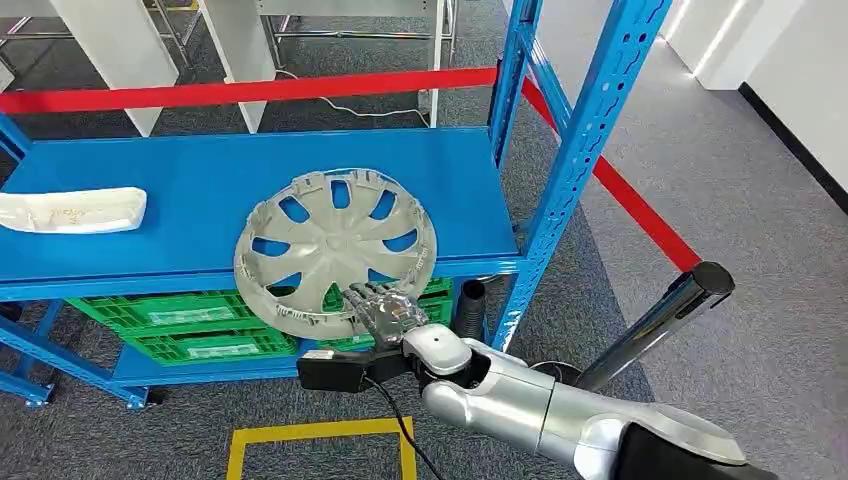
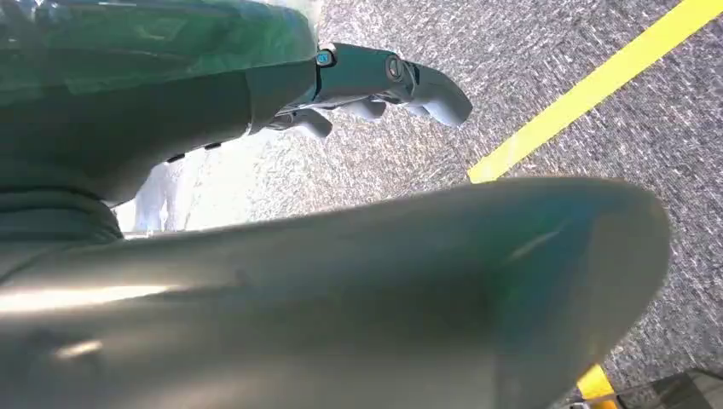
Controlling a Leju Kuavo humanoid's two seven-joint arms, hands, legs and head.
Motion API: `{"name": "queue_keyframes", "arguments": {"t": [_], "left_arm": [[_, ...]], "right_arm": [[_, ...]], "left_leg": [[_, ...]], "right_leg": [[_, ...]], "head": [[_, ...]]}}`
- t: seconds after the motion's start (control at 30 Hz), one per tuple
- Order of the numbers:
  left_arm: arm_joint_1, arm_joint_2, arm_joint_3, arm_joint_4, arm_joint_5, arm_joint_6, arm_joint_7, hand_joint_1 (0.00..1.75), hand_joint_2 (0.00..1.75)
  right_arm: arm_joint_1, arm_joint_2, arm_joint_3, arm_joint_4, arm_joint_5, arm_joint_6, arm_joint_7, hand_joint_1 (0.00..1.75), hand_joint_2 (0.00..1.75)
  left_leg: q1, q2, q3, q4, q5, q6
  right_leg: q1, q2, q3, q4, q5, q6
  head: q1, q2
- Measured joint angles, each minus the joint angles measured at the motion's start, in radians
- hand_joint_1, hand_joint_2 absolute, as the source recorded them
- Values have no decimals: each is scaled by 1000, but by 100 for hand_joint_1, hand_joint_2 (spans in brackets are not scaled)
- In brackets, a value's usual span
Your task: Take the parts from the cabinet and place them on the table.
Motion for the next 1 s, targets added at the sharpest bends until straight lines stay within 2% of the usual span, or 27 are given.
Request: {"name": "queue_keyframes", "arguments": {"t": [1.0], "left_arm": [[0, 0, 0, 0, 0, 0, 0, 0, 0]], "right_arm": [[0, 0, 0, 0, 0, 0, 0, 0, 0]], "left_leg": [[0, 0, 0, 0, 0, 0]], "right_leg": [[0, 0, 0, 0, 0, 0]], "head": [[0, 0]]}}
